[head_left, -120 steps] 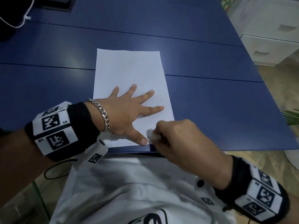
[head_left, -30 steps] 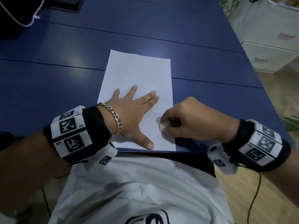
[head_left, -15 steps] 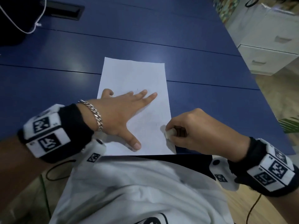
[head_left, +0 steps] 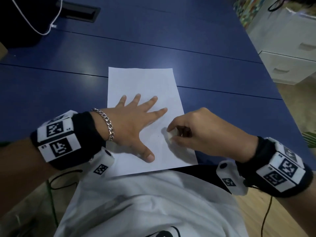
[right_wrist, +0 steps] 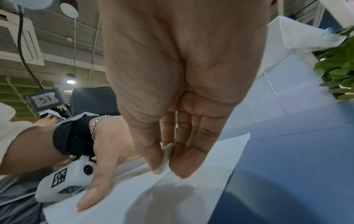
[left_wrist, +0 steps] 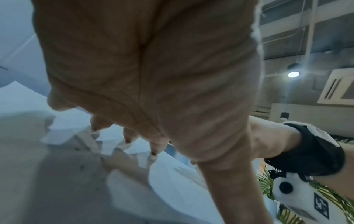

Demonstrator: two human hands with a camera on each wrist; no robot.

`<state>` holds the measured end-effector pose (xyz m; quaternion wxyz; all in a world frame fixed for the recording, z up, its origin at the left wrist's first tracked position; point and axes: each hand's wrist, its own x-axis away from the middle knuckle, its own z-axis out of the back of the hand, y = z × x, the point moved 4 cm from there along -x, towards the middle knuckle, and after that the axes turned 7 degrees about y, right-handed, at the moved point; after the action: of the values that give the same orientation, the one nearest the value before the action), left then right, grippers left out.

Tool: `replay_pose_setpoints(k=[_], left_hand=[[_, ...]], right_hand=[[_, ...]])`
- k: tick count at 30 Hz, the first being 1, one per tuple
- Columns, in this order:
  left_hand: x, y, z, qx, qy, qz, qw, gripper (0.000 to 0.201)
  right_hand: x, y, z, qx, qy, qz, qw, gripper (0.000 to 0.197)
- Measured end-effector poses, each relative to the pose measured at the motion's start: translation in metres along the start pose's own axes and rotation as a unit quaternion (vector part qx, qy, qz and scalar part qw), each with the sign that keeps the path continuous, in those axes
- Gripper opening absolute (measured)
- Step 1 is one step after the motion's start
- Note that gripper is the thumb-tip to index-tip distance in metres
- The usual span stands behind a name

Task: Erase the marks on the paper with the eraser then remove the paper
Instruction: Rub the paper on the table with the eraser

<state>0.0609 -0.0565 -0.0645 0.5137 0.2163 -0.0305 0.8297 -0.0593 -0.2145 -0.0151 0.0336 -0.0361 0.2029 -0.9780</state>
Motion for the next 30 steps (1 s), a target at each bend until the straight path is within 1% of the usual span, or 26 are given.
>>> replay_pose_setpoints(k=[2, 4, 9, 10, 13, 14, 15, 18, 19, 20, 21, 23, 24, 25, 28, 30], left_hand=[[-0.001, -0.002, -0.005, -0.03, -0.01, 0.02, 0.999, 0.148], [0.0, -0.004, -0.007, -0.034, -0.01, 0.03, 0.999, 0.149], [0.002, -0.007, -0.01, -0.025, -0.002, 0.035, 0.999, 0.149], [0.001, -0.007, -0.01, -0.024, 0.0, 0.036, 0.999, 0.149], [0.001, -0.006, -0.01, -0.03, 0.0, 0.04, 0.999, 0.149], [0.002, -0.006, -0.01, -0.031, 0.0, 0.041, 0.999, 0.149], [0.002, -0.005, -0.01, -0.031, 0.0, 0.041, 0.999, 0.149], [0.003, -0.006, -0.01, -0.028, 0.002, 0.039, 0.999, 0.149], [0.002, -0.006, -0.01, -0.028, 0.002, 0.038, 0.999, 0.149], [0.002, -0.006, -0.01, -0.03, 0.001, 0.038, 0.999, 0.15], [0.002, -0.006, -0.01, -0.033, 0.0, 0.039, 0.999, 0.149], [0.002, -0.005, -0.011, -0.039, -0.001, 0.039, 0.998, 0.148], [0.002, -0.005, -0.011, -0.04, -0.002, 0.04, 0.998, 0.148], [0.002, -0.004, -0.011, -0.04, -0.002, 0.04, 0.998, 0.148], [0.001, -0.005, -0.01, -0.041, -0.005, 0.041, 0.998, 0.149], [0.001, -0.006, -0.009, -0.04, -0.005, 0.041, 0.998, 0.149]], right_hand=[[-0.009, -0.002, -0.003, 0.005, -0.005, 0.008, 1.0, 0.026], [-0.015, -0.004, -0.006, 0.012, -0.008, 0.019, 1.0, 0.025], [-0.022, -0.01, -0.009, 0.028, 0.011, 0.027, 0.999, 0.013], [-0.019, -0.012, -0.011, 0.026, 0.002, 0.032, 0.999, 0.012], [-0.006, -0.029, -0.015, -0.008, -0.081, 0.06, 0.995, 0.01], [-0.006, -0.031, -0.015, -0.017, -0.092, 0.063, 0.994, 0.01], [-0.011, -0.028, -0.012, -0.011, -0.081, 0.063, 0.995, 0.01], [-0.032, -0.012, -0.003, 0.032, 0.002, 0.057, 0.998, 0.008], [-0.034, -0.009, -0.003, 0.036, 0.019, 0.055, 0.998, 0.008], [-0.032, -0.01, -0.005, 0.036, 0.02, 0.055, 0.998, 0.01], [-0.027, -0.016, -0.009, 0.028, 0.001, 0.061, 0.998, 0.012], [-0.011, -0.035, -0.019, -0.014, -0.08, 0.082, 0.993, 0.016], [-0.008, -0.038, -0.02, -0.021, -0.107, 0.087, 0.99, 0.016], [-0.011, -0.035, -0.018, -0.01, -0.105, 0.084, 0.991, 0.015], [-0.03, -0.018, -0.006, 0.03, -0.033, 0.071, 0.996, 0.012], [-0.028, -0.02, -0.008, 0.037, -0.028, 0.077, 0.996, 0.011]])
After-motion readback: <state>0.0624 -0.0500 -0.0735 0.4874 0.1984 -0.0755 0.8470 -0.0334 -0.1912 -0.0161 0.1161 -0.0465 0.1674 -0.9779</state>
